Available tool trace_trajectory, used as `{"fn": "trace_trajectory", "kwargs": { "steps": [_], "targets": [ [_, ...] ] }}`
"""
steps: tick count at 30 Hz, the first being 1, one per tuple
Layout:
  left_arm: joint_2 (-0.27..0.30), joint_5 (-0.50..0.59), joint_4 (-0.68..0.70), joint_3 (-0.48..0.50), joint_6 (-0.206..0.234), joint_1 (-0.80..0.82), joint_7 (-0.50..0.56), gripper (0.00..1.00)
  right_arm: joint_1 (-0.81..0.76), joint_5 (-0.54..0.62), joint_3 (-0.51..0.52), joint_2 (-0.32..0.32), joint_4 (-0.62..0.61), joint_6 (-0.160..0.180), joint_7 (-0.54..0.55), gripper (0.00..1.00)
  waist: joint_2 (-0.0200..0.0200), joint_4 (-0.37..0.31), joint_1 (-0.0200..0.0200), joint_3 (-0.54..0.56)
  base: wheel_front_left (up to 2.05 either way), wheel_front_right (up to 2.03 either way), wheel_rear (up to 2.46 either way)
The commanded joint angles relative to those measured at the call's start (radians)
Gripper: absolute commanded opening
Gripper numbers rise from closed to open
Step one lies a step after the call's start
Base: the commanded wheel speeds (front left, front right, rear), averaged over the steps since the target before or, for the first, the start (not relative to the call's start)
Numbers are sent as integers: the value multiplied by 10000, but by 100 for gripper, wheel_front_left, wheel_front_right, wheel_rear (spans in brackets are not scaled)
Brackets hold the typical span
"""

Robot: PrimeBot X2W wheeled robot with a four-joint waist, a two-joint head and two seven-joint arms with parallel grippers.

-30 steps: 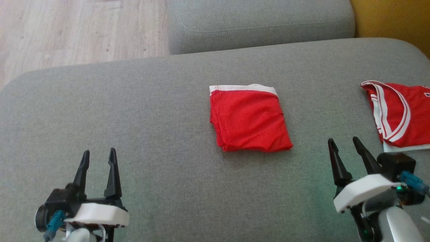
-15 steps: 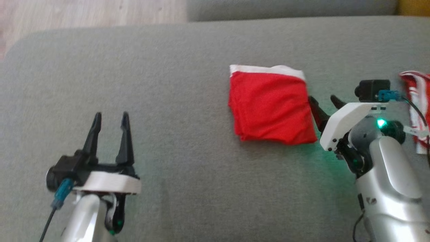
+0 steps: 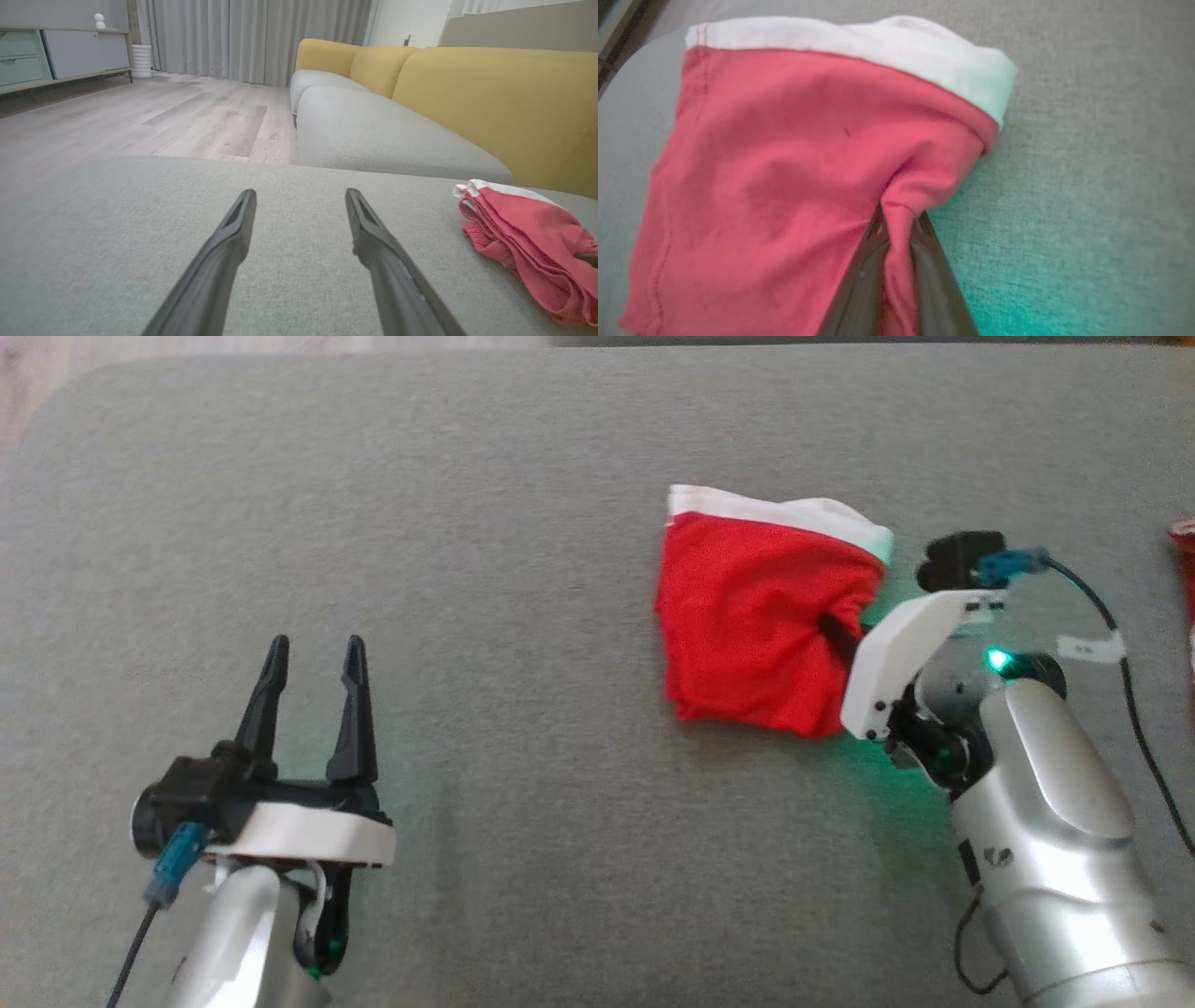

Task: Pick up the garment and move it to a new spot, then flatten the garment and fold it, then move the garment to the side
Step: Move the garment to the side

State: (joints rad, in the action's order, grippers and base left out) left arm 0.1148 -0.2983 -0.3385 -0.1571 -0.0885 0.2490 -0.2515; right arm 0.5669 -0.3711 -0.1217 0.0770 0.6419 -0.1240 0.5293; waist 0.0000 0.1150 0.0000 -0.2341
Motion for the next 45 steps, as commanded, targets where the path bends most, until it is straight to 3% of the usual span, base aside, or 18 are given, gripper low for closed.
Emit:
{"fn": "trace_trajectory", "kwargs": {
  "steps": [1, 5, 10, 14, 18, 21, 25, 28, 32, 33, 34, 40, 45],
  "targets": [
    [152, 79, 342, 430, 14, 290, -100, 100, 221, -102, -578, 56, -590, -67, 57, 0, 0, -385, 0, 70, 0, 0, 0],
    [174, 80, 502, 629, 46, 184, -101, 100, 524, -533, -1862, 944, -1864, -67, 616, 0, 0, -1177, 0, 162, 0, 0, 0],
    [155, 125, 790, 813, 100, 95, -102, 100, 849, -950, -2843, 2734, -3581, -67, 1286, 0, 0, -2172, 0, 104, 0, 0, 0],
    [184, 225, 924, 785, 111, 170, -102, 100, 1301, -785, -3125, 4467, -4001, -67, 1307, 0, 0, -2744, 0, -123, 0, 0, 0],
    [256, 333, 986, 634, 83, 407, -79, 100, 1696, -946, -2753, 5539, -3258, -67, 837, 0, 0, -3021, 0, -515, 0, 0, 0],
    [377, 457, 1086, 446, 44, 685, 69, 100, 2035, -697, -3118, 6601, -2508, -67, 121, 0, 0, -3084, 0, -938, 0, 0, 0],
    [516, 525, 1250, 341, 21, 908, 240, 100, 2248, -281, -3809, 7390, -1803, -67, -491, 0, 0, -3044, 0, -1348, 0, 0, 0],
    [589, 539, 1353, 279, 3, 1043, 316, 100, 2371, -176, -4021, 7720, -1006, -67, -863, 0, 0, -2975, 0, -1565, 0, 0, 0],
    [687, 571, 1427, 265, 28, 1056, 375, 100, 2380, -273, -3792, 7532, -257, -67, -1206, 0, 0, -2958, 0, -1672, 0, 0, 0],
    [721, 570, 1443, 271, 34, 1050, 386, 100, 2384, -257, -3707, 7413, -39, -67, -1355, 44, 0, -2960, 0, -1688, 0, 0, 0],
    [752, 564, 1452, 281, 41, 1041, 393, 100, 2408, -234, -3573, 7280, 170, -67, -1559, 100, 0, -2968, 0, -1693, 0, 0, 0],
    [756, 497, 1267, 280, 115, 884, 336, 100, 2486, 259, -3171, 6603, 1059, -67, -2572, 100, 0, -2958, 0, -1204, 0, 0, 0],
    [607, 304, 887, 368, 180, 446, 138, 100, 2223, 162, -2607, 5766, 1000, -67, -3328, 100, 0, -2880, 0, -188, 0, 0, 0]
  ]
}}
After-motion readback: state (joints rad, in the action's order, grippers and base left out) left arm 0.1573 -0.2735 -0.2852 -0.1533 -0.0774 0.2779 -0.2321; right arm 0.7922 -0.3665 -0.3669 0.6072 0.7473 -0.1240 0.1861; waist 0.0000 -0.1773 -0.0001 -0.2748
